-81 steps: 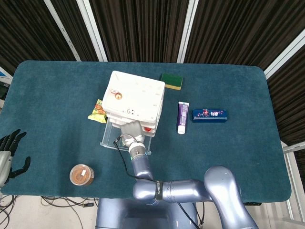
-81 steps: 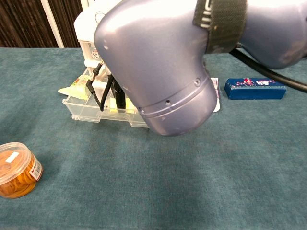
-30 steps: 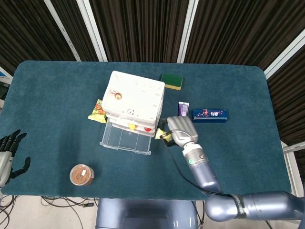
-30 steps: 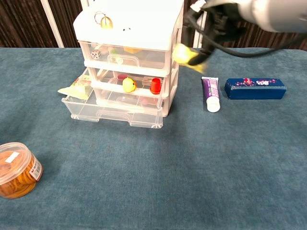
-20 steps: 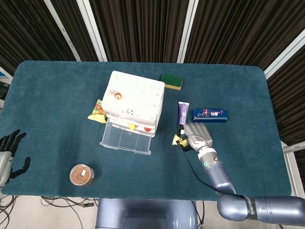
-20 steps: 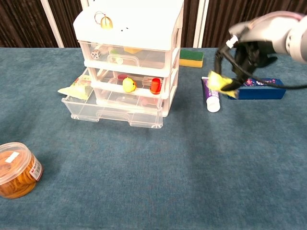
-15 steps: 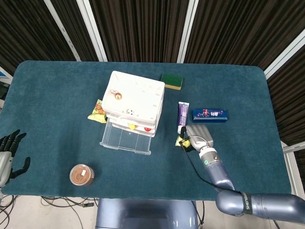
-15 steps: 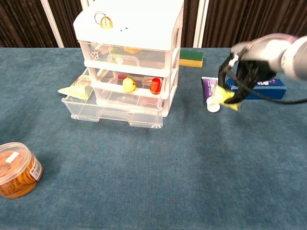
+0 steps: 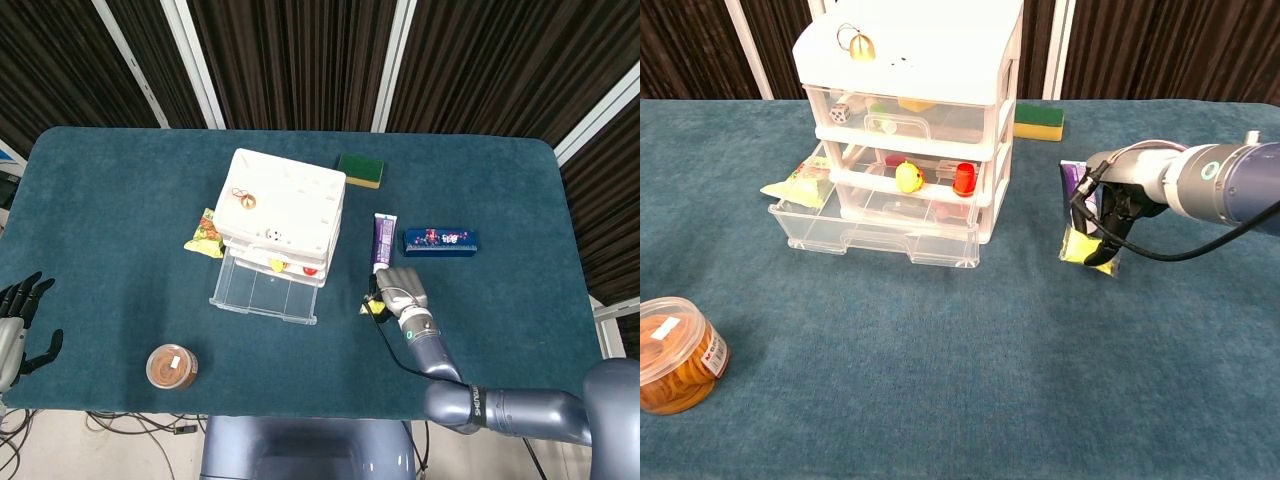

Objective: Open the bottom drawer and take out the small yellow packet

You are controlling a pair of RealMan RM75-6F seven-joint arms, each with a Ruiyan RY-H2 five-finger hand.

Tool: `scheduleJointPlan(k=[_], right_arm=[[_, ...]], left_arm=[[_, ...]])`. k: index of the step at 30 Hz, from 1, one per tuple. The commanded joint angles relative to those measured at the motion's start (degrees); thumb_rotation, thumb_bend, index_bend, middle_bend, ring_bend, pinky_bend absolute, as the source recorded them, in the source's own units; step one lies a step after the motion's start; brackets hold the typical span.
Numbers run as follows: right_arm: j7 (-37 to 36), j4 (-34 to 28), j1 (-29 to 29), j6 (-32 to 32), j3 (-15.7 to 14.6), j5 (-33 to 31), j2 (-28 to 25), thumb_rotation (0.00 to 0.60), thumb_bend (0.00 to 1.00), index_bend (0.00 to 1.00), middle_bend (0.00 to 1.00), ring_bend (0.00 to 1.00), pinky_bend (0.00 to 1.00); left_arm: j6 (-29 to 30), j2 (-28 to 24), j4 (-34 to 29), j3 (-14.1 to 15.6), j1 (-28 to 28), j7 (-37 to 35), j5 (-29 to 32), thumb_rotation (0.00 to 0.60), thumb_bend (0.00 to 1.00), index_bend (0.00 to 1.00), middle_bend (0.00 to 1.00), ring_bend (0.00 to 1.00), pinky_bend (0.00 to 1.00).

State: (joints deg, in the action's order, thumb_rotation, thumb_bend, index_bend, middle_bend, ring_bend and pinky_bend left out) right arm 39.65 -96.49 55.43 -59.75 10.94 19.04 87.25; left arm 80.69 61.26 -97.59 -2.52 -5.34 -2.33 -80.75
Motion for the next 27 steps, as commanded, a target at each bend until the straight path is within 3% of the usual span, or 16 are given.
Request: scheduleJointPlan(k=[1,4,9,15,17,21,27], right_arm=[[0.72,-0.26,0.36,-0.35,-0.15,-0.48,-0.28,0.6,0.13,0.42,1.0,1.0,1.0],[1.87,-1.22,0.75,-0.5,-0.46,-1.55,-1.13,0.6,0.09,0.33,1.0,1.0,1.0],[2.51,-3.91,0.98,-0.82,-0.41,-3.04,-3.29,0.6,0.08,0.3,1.0,1.0,1.0],[-6.02,-11.03,-3.51,-4.26,3.12,3.41,-9.77,0.6,0.12,0.29,0.99,1.0,1.0],[-10.44,-13.96,-6.49,-5.74,4.02,7.46,-13.18,0.6,0.15,0.29,0.93,0.97,0.97],[-19.01,-18.63,-13.32,-7.13,3.81,16.54,-20.8,0.6,0.16,0.29,0.69,0.79,0.77],[-27.5,-20.91,-22.5,-10.1,-0.18,29.31,-28.15,0.6,0.16,0.29,0.5,0.65,0.6]], left_arm=[[-0.04,-0.01,-0.04,0.02,0.0,0.05,0.02,0.6,0.44,0.1,0.02,0.0,0.0],[-0.1,-0.02,-0.08,0.03,-0.01,0.14,0.05,0.6,0.44,0.1,0.02,0.0,0.0],[-0.08,-0.02,-0.11,0.05,0.0,0.22,0.02,0.6,0.44,0.1,0.02,0.0,0.0],[0.29,-0.01,-0.05,-0.03,0.09,0.19,-0.14,0.6,0.44,0.1,0.02,0.0,0.0],[0.31,0.02,-0.01,-0.03,0.07,0.25,-0.2,0.6,0.44,0.1,0.02,0.0,0.0],[0.35,0.15,0.03,0.02,0.05,0.63,-0.34,0.6,0.44,0.1,0.02,0.0,0.0],[0.86,0.36,0.16,0.02,0.08,1.64,-0.74,0.6,0.44,0.1,0.02,0.0,0.0]])
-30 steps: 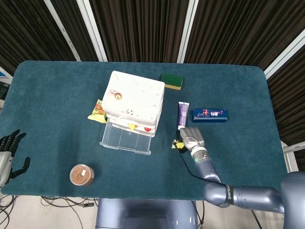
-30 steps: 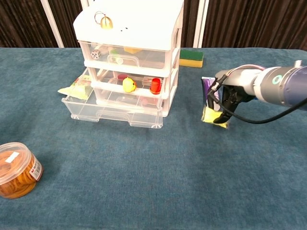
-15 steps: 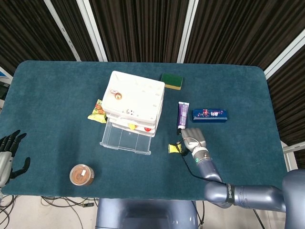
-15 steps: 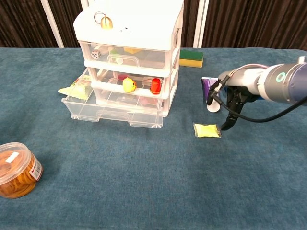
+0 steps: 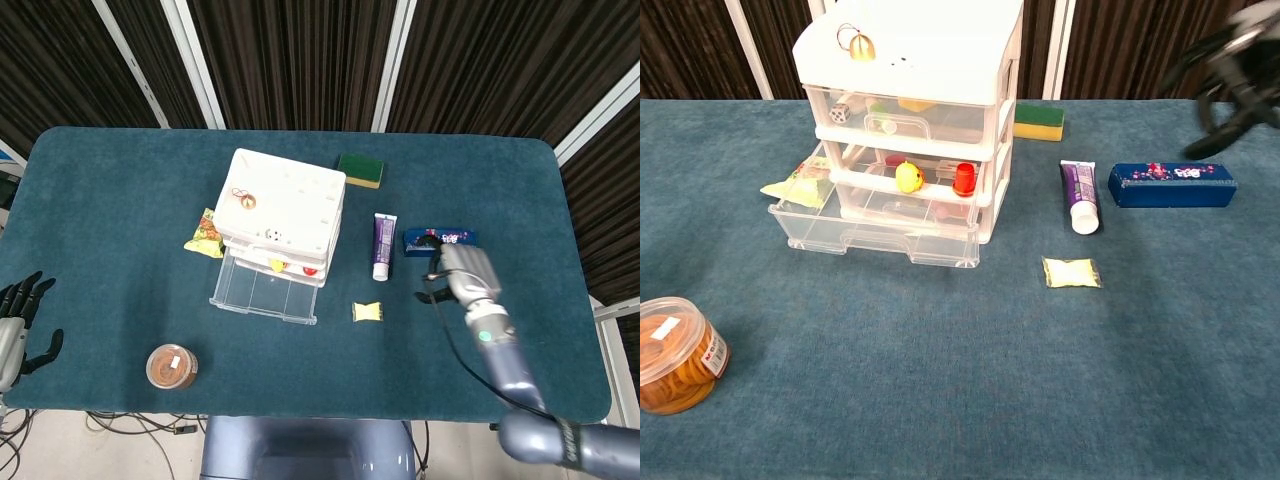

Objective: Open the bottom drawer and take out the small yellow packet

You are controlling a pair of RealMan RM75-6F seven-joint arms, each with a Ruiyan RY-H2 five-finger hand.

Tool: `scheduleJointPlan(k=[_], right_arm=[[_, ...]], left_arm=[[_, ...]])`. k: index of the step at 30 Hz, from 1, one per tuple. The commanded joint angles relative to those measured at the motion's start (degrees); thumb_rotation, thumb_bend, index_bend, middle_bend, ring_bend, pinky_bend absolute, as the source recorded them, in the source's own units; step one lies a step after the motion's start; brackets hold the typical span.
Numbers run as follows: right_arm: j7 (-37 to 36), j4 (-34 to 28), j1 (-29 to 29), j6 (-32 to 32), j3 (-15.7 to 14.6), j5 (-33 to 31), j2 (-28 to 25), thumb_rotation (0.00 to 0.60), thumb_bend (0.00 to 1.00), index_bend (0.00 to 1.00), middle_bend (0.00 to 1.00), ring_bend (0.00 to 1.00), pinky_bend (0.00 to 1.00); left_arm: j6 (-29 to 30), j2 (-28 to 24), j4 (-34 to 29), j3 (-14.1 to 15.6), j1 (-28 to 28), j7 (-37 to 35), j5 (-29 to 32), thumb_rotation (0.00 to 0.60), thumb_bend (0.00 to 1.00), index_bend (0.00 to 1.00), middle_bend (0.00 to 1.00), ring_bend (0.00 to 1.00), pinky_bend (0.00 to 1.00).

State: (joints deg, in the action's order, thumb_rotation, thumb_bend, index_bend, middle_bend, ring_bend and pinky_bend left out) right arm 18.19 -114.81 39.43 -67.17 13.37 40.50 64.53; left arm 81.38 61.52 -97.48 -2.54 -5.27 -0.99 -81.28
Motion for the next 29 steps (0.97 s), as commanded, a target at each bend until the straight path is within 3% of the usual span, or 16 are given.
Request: scheduleJointPlan(k=[1,3,5,8,12,19,29], right_arm=[[-6.81,-2.53,-7.94,-3.23,-3.72,10.06,-6.36,0.6,0.16,0.29,0.47,0.63,0.58],[-7.67,-2.09,-10.49,-5.05,-5.7,14.31,-7.47,0.6,0.16,0.27,0.42,0.58,0.51],[-7.93,-1.45,-12.71,-7.12,-7.55,17.92,-7.79,0.6,0.14,0.22,0.33,0.46,0.41],[-6.62,2.25,-17.39,-12.28,-12.04,26.65,-7.03,0.6,0.11,0.17,0.22,0.34,0.33],[-5.24,8.03,-22.02,-18.76,-14.6,33.5,-3.57,0.6,0.09,0.14,0.16,0.3,0.29],[-0.53,16.73,-27.28,-26.09,-16.29,39.91,2.37,0.6,0.07,0.12,0.13,0.25,0.26],[3.48,20.41,-29.65,-25.24,-18.02,44.21,5.03,0.6,0.07,0.09,0.09,0.21,0.24]], left_arm=[[0.3,0.19,0.09,0.08,0.04,0.49,-0.36,0.6,0.44,0.1,0.02,0.0,0.0],[0.58,0.35,0.19,0.13,0.08,0.9,-0.69,0.6,0.44,0.1,0.02,0.0,0.0],[1.02,0.51,0.37,0.12,0.13,1.27,-1.07,0.6,0.44,0.1,0.02,0.0,0.0],[1.99,0.85,0.76,-0.06,0.3,2.19,-1.48,0.6,0.44,0.1,0.02,0.0,0.0],[2.78,1.08,0.65,-0.1,0.53,3.16,-1.77,0.6,0.44,0.09,0.01,0.0,0.0],[3.94,1.0,0.31,-0.27,0.64,4.15,-2.75,0.6,0.44,0.09,0.01,0.0,0.0],[4.59,0.43,0.02,0.21,0.57,5.05,-4.83,0.6,0.44,0.08,0.0,0.0,0.0]])
